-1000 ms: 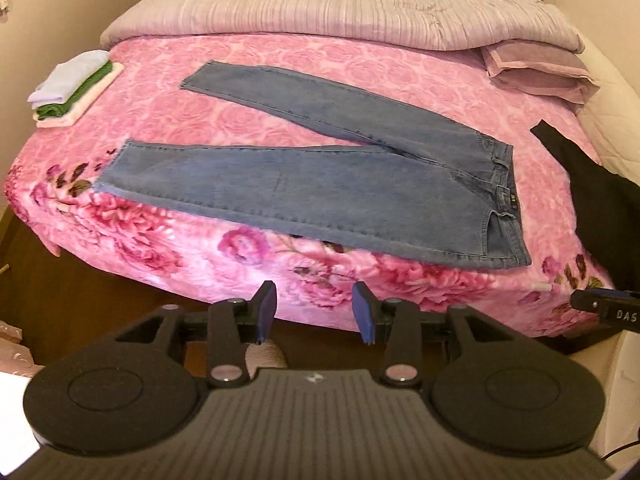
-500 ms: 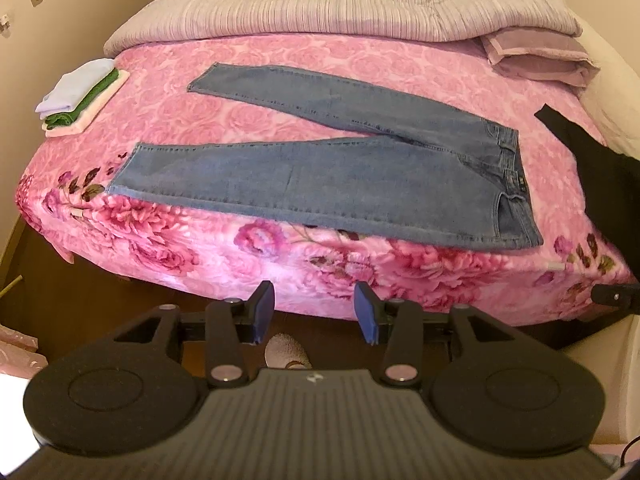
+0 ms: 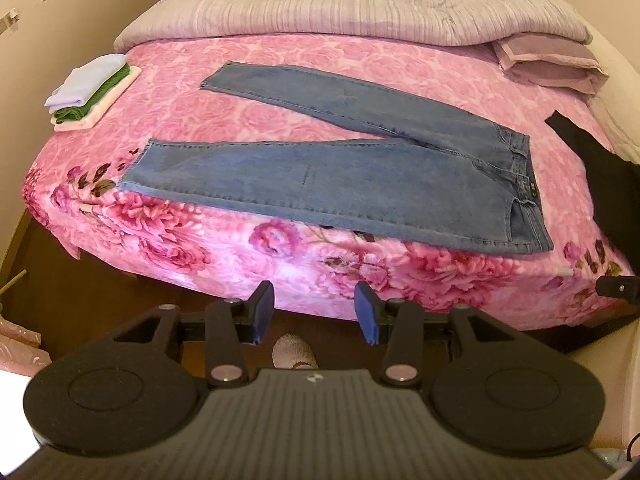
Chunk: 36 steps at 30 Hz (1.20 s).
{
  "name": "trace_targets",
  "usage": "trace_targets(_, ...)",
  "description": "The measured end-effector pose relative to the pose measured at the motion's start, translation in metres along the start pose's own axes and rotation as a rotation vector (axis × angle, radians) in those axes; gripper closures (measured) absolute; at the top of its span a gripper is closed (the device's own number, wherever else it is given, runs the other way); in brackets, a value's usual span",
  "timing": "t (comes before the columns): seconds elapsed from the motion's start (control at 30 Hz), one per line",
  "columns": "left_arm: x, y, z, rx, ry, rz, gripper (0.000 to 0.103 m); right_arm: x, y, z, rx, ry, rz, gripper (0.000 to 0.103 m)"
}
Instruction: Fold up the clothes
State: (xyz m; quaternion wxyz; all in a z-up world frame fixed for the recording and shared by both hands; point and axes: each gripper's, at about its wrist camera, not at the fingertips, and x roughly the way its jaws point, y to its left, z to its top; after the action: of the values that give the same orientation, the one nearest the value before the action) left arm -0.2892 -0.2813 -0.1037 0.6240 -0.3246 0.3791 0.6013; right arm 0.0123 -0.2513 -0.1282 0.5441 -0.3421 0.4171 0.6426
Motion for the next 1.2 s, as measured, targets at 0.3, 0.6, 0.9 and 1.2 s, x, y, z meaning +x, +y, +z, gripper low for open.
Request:
trace_targets(0.3,-0.001,0.02,0.003,-0.039,-0.002,0.038,0.063,0.006,0.02,0.01,-0.056,-0.011,0.029,0.066)
trace_targets(0.6,0.002,0.03,0.006,-0.067,0.002,0.056,0.062,0.016,0.03,0.017,-0.083,-0.001,0.058,0.066)
trace_targets(0.9,0.015,0.026,0.027,-0.081,-0.057,0.016,0.062,0.024,-0.007,0.039,0.037,-0.129,0.072,0.066)
trace_targets(1.2,0.041,0.001,0.061,-0.026,-0.096,0.007,0.062,0.075,-0.098,0.127,0.209,-0.258,0.063,0.066)
